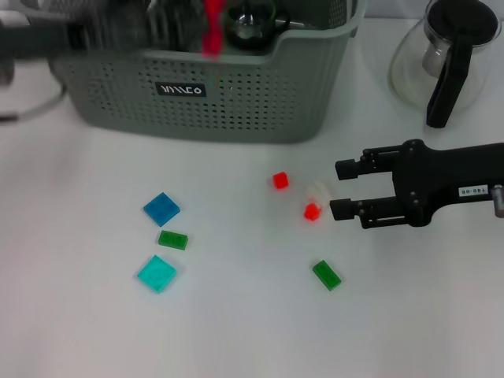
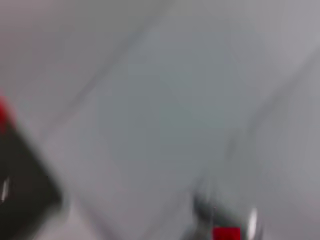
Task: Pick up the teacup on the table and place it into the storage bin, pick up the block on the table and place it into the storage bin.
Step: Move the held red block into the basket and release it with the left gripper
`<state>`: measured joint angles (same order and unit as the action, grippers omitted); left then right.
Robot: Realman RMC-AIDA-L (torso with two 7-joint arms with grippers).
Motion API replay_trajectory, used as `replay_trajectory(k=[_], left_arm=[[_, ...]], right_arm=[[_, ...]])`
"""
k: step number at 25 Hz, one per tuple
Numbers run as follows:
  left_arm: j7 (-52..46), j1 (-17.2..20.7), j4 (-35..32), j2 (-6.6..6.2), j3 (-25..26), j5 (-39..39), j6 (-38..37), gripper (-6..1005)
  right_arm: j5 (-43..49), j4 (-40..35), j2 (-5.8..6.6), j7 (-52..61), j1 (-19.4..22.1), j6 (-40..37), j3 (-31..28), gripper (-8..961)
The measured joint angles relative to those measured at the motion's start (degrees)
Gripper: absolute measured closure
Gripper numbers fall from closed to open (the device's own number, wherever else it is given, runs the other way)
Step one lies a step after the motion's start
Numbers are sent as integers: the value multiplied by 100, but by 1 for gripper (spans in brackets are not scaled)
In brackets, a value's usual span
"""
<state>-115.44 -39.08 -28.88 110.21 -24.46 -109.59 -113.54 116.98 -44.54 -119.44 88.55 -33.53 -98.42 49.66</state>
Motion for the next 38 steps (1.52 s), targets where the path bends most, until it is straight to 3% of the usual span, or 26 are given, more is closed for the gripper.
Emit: replay_trajectory(k=[4, 7, 11, 15, 18, 21, 24, 27, 31, 35, 38], left_arm=[[-870, -124, -60, 20, 397, 728, 909, 819], [-1404, -341, -205, -143, 325, 858, 1848, 819], [-2194, -716, -724, -440, -609, 268, 2977, 819], [-3048, -1172, -1343, -551, -1775, -1040, 3731, 819], [-3491, -1574, -1463, -467, -2453, -2273, 4115, 819], [-3820, -1877, -1371, -227, -2777, -3376, 4603, 819], [-3863, -1968, -1335, 31, -2803, -3960, 4983, 819], [-3855, -1969, -1350, 161, -2774, -4106, 5143, 820], [-3592, -1761, -1743, 225, -2304, -3474, 4752, 791], [-2581, -1139, -2229, 293, -1249, -1443, 3774, 672], [-1731, -589, -2032, 190, -633, 355, 2847, 549]], right_arm=[[0, 41, -8, -5, -54, 34, 0, 239], [0, 48, -11, -5, -68, 52, 0, 239], [0, 51, -9, -5, -75, 53, 0, 239], [0, 51, -9, -8, -94, 52, 0, 239], [0, 51, -9, -12, -107, 52, 0, 239], [0, 55, -9, -13, -108, 51, 0, 240], [0, 65, -9, -13, -109, 51, 0, 239], [0, 67, -9, -13, -102, 51, 0, 239], [0, 69, -9, -14, -95, 48, 0, 240], [0, 69, -9, -12, -92, 51, 0, 240], [0, 69, -9, -12, -81, 51, 0, 240]])
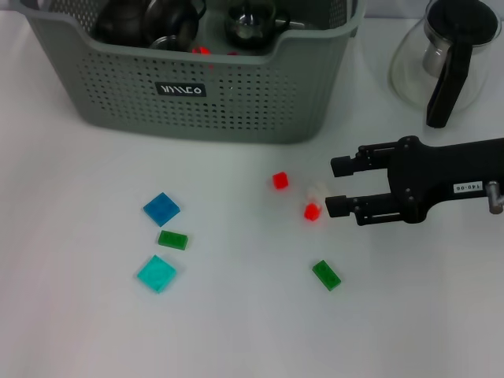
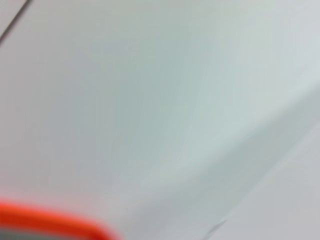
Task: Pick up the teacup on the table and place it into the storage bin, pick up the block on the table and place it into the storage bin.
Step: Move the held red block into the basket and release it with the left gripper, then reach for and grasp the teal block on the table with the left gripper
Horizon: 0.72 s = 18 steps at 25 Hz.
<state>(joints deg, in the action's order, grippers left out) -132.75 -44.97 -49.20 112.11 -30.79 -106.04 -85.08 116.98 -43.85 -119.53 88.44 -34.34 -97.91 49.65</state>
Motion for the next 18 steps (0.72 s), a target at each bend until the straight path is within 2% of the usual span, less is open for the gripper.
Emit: replay_trajectory(k=[2, 3, 4, 6, 8, 12, 15, 18], left_arm=[[587, 341, 247, -145, 186, 836, -663, 455], [886, 531, 386, -251, 226, 1156, -1083, 408], [1075, 637, 465, -302, 258, 1316, -1354, 337], [1462, 901, 531, -377, 340, 1426, -1989, 196], [1779, 1136, 438, -369, 390, 1260, -2413, 193], [2396, 1517, 23, -213, 173, 405, -2868, 188], [2661, 1809, -506, 25, -471, -575, -2894, 188], [2688, 1918, -899, 265, -1053, -1433, -2783, 188]], right_arm=[[0, 0, 0, 0, 6, 0, 0, 239], [0, 0, 0, 0, 6, 0, 0, 239], [0, 0, 0, 0, 7, -1, -4, 239], [0, 0, 0, -1, 7, 0, -25, 240], [0, -1, 0, -1, 5, 0, -49, 241], [0, -1, 0, -1, -7, -8, -62, 241], [0, -1, 0, 13, 1, -19, -63, 240], [0, -1, 0, 18, 13, -18, -62, 241]])
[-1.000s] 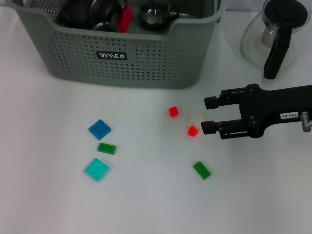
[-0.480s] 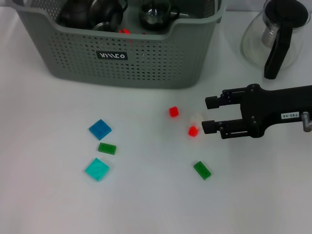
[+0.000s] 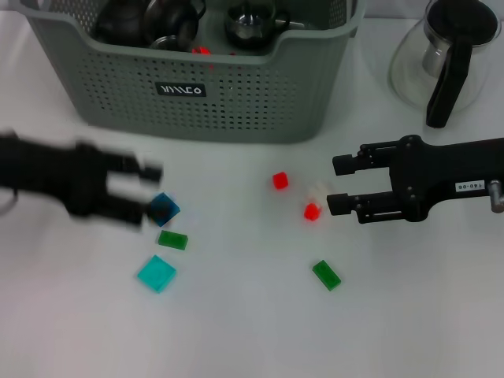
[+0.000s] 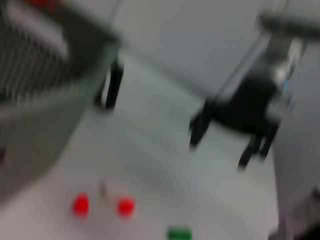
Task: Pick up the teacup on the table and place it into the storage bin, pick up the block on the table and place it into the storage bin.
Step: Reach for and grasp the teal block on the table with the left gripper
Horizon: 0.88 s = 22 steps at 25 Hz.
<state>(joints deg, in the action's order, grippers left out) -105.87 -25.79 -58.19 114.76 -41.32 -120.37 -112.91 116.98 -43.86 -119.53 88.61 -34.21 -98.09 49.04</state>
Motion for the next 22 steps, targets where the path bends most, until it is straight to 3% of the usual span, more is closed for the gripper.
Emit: replay_trajectory(k=[9, 13, 19, 22], left_arm=[[-367, -197, -1338, 854, -402, -2155, 160, 188], [-1300, -309, -1809, 915, -962, -2729, 149, 188], [-3451, -359, -2101, 942, -2471, -3664, 517, 187], [-4051, -390, -2104, 949, -2969, -3776, 696, 187]], right_arm=[[0, 0, 0, 20, 16, 17, 1, 241], [0, 0, 0, 22, 19, 16, 1, 241], [0, 0, 0, -4, 21, 18, -1, 240], [0, 0, 3, -16, 19, 18, -6, 240]])
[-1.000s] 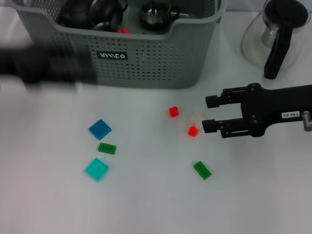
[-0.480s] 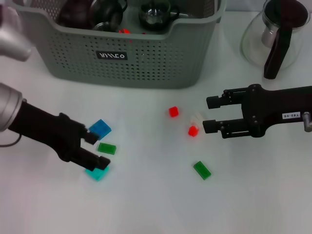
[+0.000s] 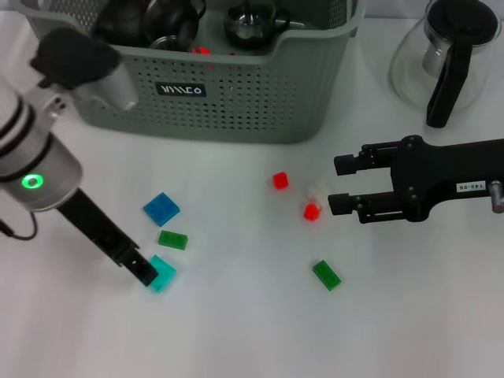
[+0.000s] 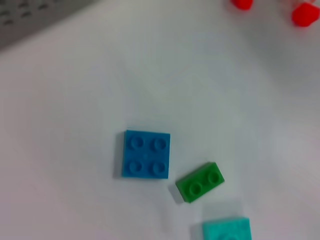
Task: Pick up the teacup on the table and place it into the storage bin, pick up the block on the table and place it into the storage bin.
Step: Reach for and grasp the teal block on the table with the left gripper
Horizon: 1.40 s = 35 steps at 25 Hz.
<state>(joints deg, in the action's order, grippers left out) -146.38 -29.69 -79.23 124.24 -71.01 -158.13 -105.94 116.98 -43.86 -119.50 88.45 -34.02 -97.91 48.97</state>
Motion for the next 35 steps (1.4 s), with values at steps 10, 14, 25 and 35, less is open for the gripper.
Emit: replay_trajectory(k=[10, 14, 25, 35], left_arm=[[-783, -197, 180, 21, -541, 3, 183, 187], [-1110, -221, 192, 24, -860, -18, 211, 187], [-1533, -203, 167, 30, -1477, -239, 499, 209], [-1930, -230, -86, 30, -2023, -267, 399, 268]], right_arm=[[0, 6, 5, -4, 9, 0, -2, 240], [0, 9, 6, -4, 9, 0, -2, 240], [0, 9, 6, -4, 7, 0, -2, 239], [0, 9, 20, -4, 10, 0, -2, 240]])
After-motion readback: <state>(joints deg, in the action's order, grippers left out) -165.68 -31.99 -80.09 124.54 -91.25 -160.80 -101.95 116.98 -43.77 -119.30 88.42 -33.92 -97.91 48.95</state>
